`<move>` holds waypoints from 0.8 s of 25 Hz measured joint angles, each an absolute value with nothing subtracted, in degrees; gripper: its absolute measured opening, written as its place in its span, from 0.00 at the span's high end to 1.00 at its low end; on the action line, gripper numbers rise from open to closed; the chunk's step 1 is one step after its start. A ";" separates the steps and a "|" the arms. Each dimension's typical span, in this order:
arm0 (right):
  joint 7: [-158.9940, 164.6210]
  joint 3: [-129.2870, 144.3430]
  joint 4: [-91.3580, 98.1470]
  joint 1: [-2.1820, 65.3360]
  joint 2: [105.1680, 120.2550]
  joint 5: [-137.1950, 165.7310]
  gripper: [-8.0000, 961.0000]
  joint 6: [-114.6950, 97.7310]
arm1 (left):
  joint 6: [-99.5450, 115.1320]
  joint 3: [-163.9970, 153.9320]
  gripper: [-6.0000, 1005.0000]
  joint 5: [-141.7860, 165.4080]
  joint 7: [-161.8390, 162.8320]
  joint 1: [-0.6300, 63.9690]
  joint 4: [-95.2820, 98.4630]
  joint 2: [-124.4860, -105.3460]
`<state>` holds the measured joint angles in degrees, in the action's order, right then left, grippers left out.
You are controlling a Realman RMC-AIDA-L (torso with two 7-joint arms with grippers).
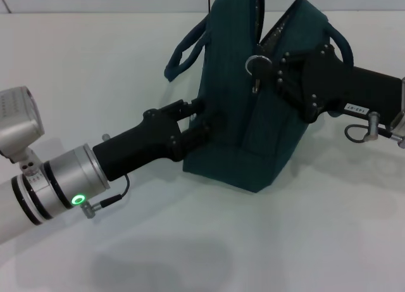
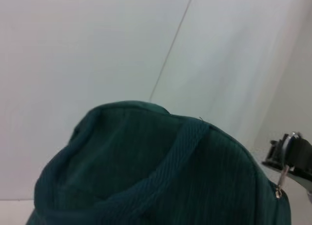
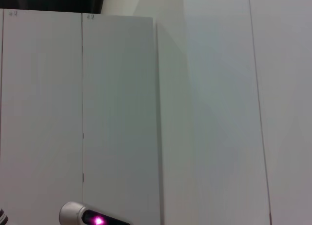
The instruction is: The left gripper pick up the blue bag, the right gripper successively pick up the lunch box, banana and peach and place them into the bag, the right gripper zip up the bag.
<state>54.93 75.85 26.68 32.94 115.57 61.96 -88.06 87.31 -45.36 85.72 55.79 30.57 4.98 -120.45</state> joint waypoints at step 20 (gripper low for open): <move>54.67 75.32 26.81 32.95 115.65 55.71 0.97 -82.27 | 87.18 -47.95 0.80 87.24 45.70 30.09 3.63 -120.48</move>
